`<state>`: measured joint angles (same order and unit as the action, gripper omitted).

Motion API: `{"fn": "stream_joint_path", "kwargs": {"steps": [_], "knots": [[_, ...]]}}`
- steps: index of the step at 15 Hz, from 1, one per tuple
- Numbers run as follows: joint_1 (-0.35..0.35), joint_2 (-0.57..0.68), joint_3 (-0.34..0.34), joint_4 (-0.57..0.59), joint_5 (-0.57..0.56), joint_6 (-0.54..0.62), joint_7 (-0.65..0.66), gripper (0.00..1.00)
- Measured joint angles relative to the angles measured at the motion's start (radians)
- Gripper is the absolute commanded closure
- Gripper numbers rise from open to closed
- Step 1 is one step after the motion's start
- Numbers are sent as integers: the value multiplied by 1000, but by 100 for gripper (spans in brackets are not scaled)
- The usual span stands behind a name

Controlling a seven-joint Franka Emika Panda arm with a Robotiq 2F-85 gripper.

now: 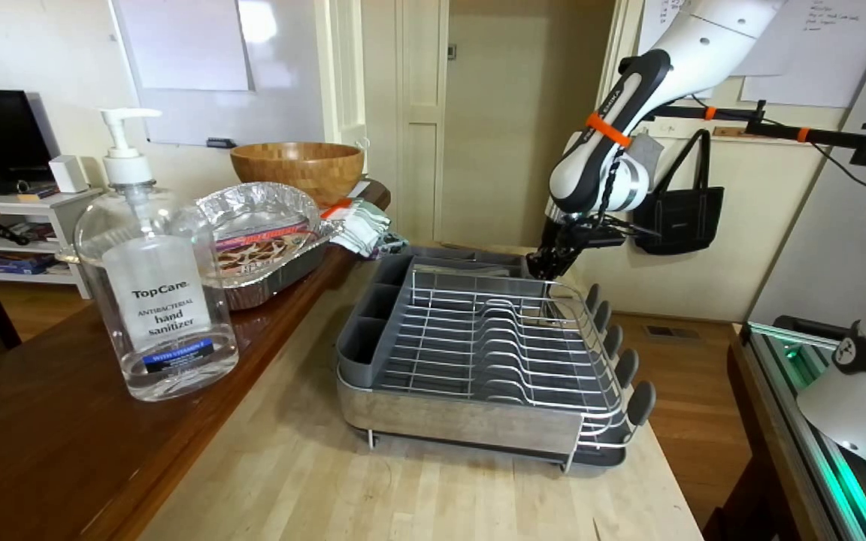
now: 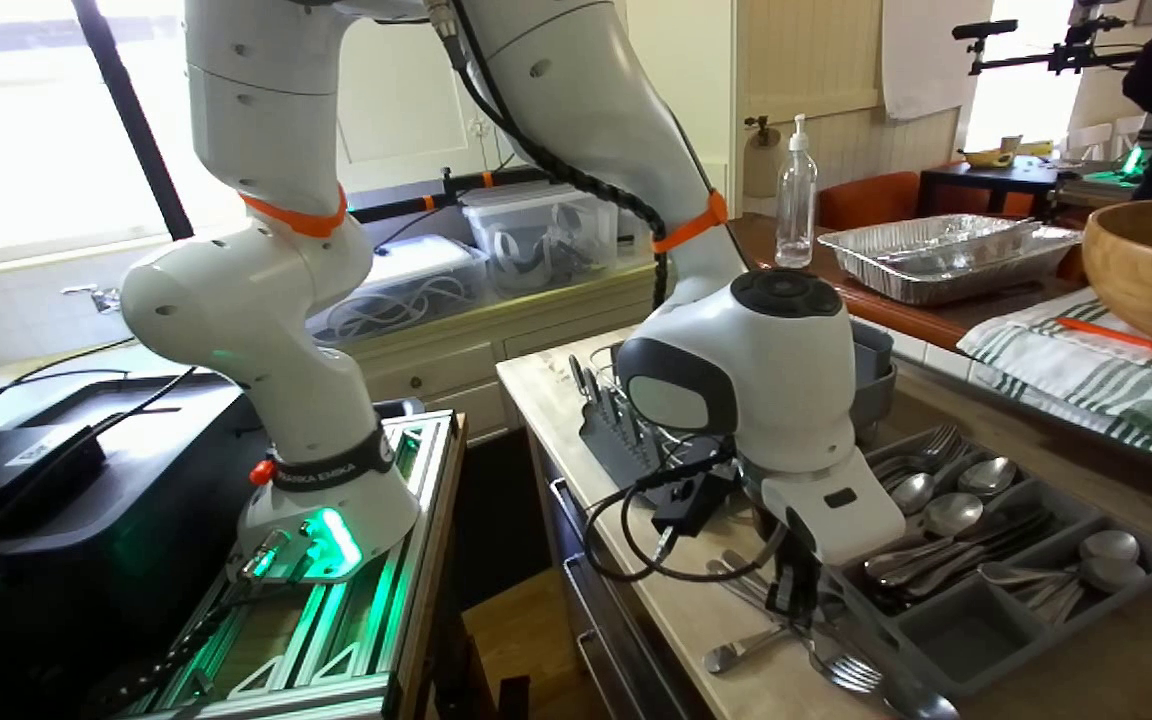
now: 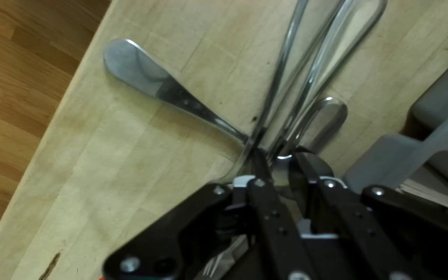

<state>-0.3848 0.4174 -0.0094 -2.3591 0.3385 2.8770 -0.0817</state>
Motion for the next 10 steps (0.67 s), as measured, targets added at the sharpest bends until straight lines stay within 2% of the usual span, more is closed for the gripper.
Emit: {"fn": "stream_joint_path", "kwargs": {"steps": [1,3,5,10], "knots": [[1,0,-1,0,0,0,0,85],[2,0,-1,0,0,-2,0,60],[3,-1,-2,0,-1,-6,0,52],[9,-3,-3,-6,-1,-19,0,14]]}}
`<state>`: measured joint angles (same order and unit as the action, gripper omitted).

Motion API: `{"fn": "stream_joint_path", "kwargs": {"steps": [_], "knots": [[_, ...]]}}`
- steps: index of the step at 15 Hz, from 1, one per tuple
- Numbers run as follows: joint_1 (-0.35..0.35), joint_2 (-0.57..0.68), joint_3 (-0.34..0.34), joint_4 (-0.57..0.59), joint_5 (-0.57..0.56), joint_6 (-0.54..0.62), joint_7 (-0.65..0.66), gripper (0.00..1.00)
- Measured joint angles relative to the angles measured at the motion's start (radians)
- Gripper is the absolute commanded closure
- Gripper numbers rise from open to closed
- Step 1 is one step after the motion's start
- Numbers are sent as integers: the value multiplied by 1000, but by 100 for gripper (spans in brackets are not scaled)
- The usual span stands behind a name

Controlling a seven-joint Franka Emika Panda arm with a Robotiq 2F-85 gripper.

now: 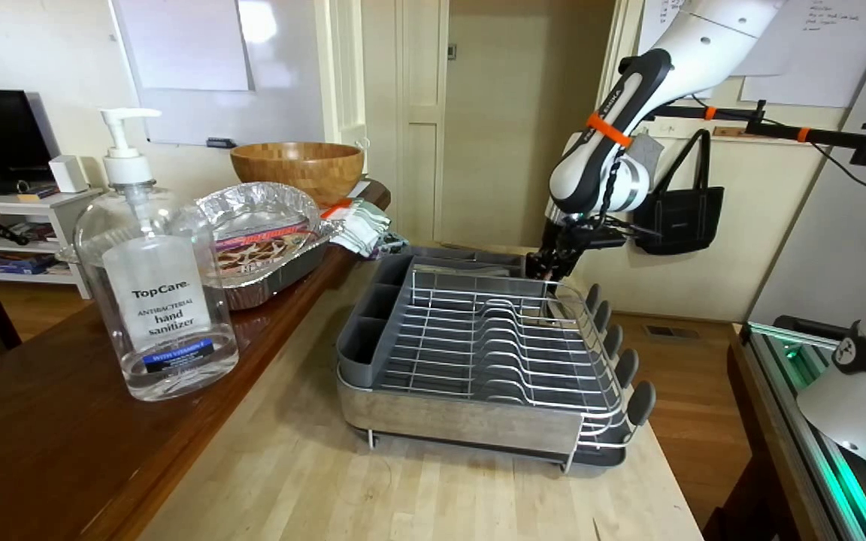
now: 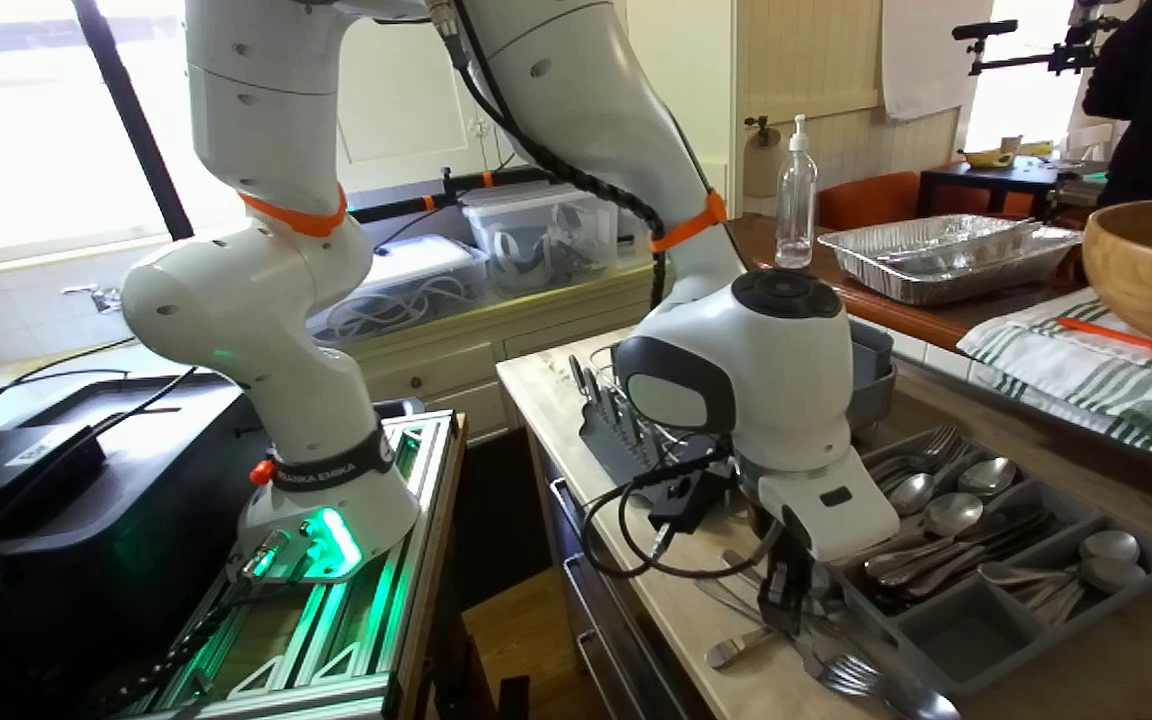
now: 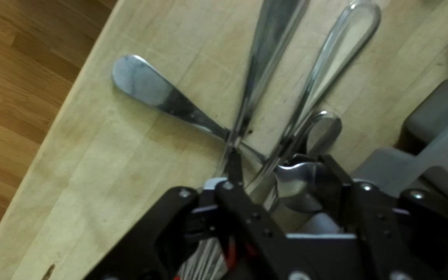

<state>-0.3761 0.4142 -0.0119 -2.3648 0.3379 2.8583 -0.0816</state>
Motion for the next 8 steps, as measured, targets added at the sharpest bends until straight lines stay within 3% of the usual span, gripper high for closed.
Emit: {"fn": "stream_joint_path", "kwargs": {"steps": [2,5,6,8], "knots": [[2,0,-1,-5,0,-2,0,1],[2,0,-3,-13,0,-5,0,0],[2,0,-3,-16,0,-5,0,22],[2,0,-3,-20,0,-7,0,31]]}}
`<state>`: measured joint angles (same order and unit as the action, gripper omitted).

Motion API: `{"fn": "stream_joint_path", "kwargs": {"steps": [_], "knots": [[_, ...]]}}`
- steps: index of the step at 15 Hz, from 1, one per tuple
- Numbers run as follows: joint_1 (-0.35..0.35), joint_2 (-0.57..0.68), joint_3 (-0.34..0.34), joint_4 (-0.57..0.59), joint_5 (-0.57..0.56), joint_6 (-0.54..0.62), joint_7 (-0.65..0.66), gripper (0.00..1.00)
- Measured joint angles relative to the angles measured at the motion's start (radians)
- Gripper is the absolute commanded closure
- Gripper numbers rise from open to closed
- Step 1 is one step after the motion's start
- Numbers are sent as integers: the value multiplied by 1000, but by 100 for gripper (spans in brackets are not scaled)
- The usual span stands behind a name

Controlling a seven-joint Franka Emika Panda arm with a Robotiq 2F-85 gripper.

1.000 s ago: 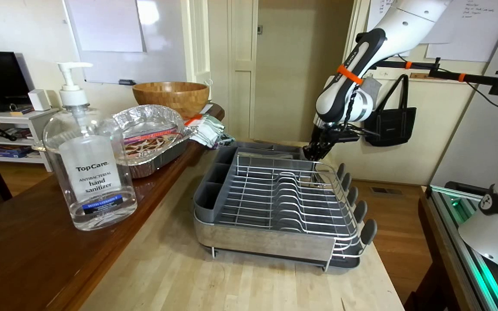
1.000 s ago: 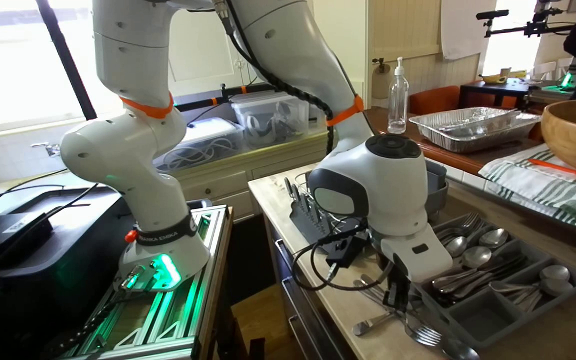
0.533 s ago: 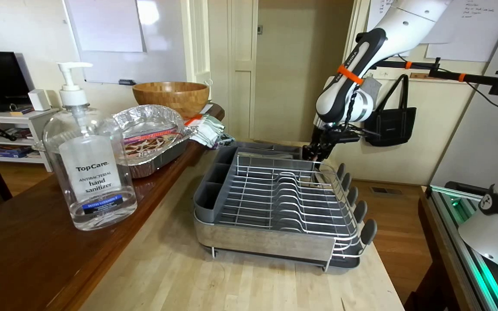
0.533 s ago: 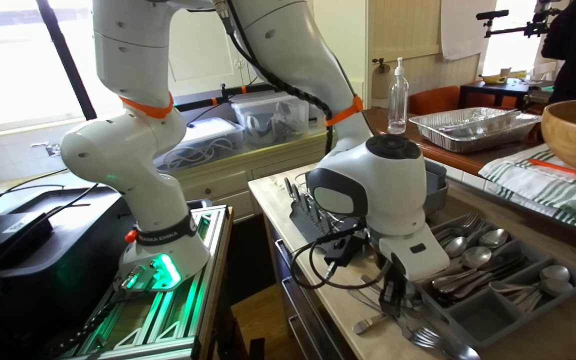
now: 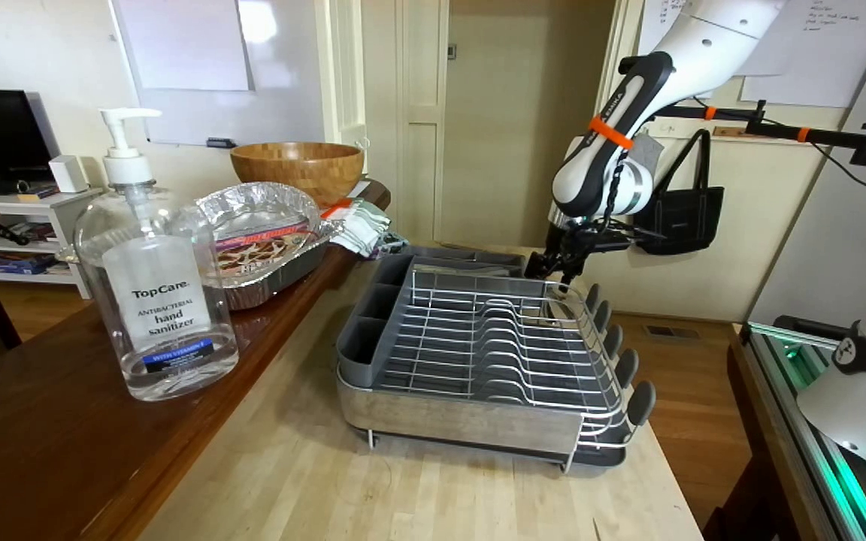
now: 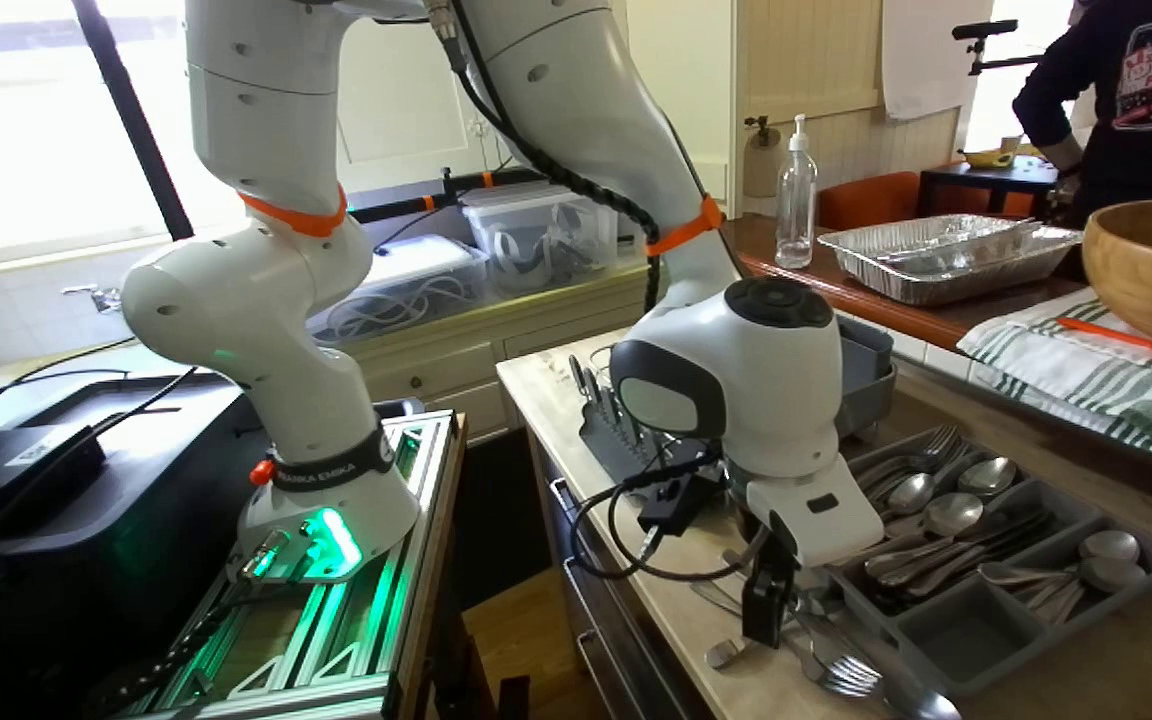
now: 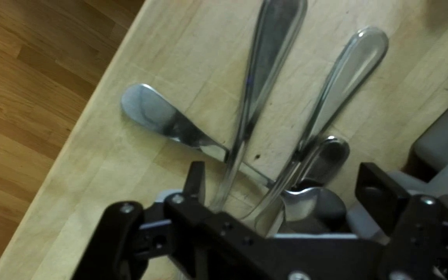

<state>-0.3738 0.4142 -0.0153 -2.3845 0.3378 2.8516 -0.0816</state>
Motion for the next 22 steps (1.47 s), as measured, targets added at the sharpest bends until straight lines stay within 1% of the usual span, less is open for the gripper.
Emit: {"fn": "stream_joint_path", "kwargs": {"steps": [2,3,4,5,6,8,13,14,15,18,21,22], "knots": [[0,0,0,-1,0,-5,0,48],[0,0,0,-1,0,-9,0,38],[0,0,-1,-1,0,-11,0,13],[0,-2,-3,-1,-1,-12,0,13],[1,-3,-5,-1,-1,-13,0,11],[4,-3,-9,-1,-1,-14,0,1],[17,-5,-17,-1,-2,-15,0,0],[19,-7,-17,-1,-2,-15,0,9],[22,-9,-16,-1,-2,-15,0,22],[27,-15,-15,-1,-2,-15,0,48],[33,-17,-15,-1,-3,-15,0,53],[34,-17,-15,-1,-3,-15,0,53]]}}
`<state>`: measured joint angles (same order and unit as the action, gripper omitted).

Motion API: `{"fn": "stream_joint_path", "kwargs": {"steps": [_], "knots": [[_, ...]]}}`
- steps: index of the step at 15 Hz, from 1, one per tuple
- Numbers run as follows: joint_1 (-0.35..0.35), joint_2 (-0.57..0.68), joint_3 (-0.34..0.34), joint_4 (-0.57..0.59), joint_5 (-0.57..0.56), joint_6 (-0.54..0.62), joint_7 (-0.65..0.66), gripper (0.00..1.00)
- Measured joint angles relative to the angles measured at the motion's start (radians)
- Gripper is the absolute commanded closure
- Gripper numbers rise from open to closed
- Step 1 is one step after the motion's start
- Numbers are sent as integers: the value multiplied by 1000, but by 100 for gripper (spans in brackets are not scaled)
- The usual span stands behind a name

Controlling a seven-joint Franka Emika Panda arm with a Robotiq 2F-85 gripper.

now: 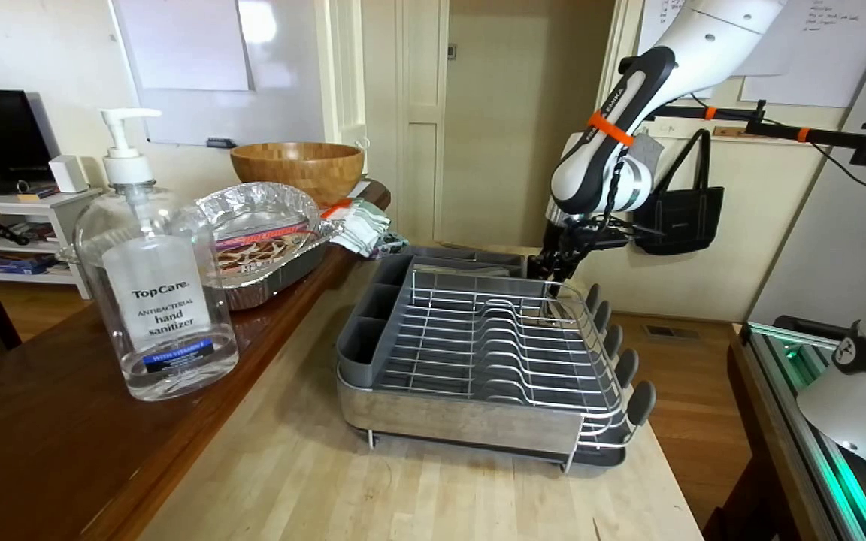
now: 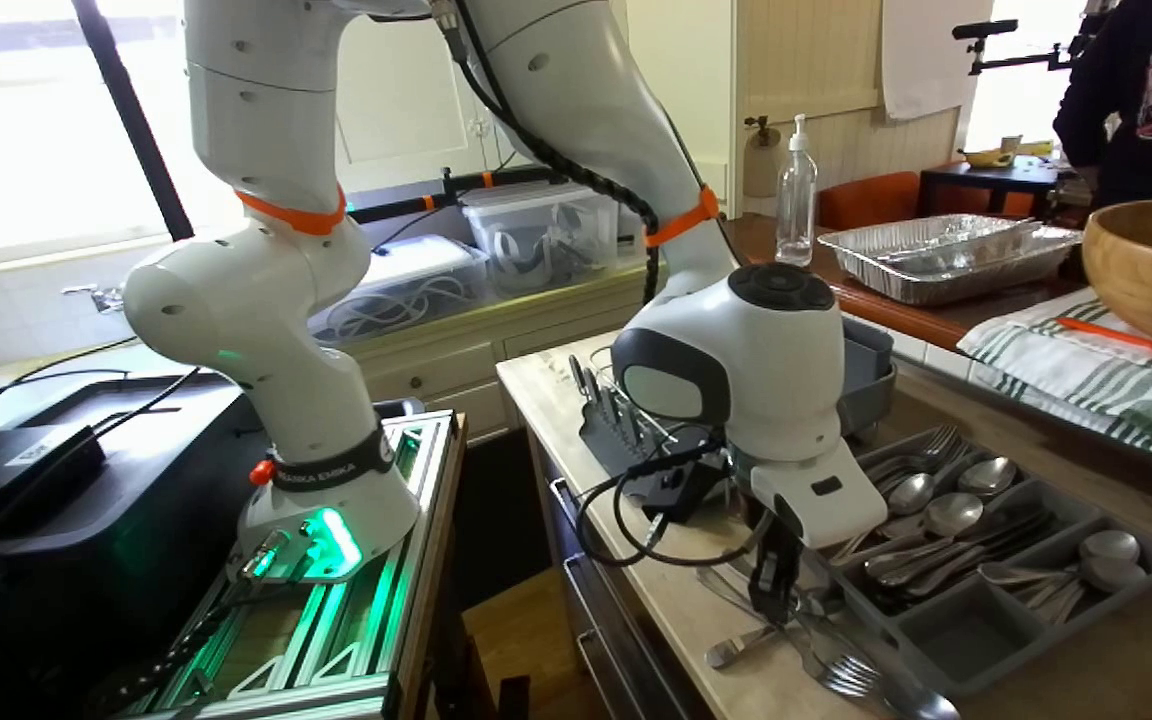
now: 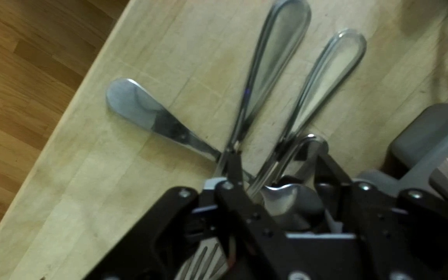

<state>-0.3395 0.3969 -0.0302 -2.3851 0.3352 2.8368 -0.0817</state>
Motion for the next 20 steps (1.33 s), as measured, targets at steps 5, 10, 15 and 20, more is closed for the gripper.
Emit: {"fn": "stream_joint_path", "kwargs": {"steps": [5,10,15,20], "knots": [[1,1,0,0,0,-7,-1,57],[1,1,-5,1,-1,-17,-1,84],[1,2,-13,2,-3,-18,-1,100],[1,0,-18,4,-5,-24,-1,100]]}}
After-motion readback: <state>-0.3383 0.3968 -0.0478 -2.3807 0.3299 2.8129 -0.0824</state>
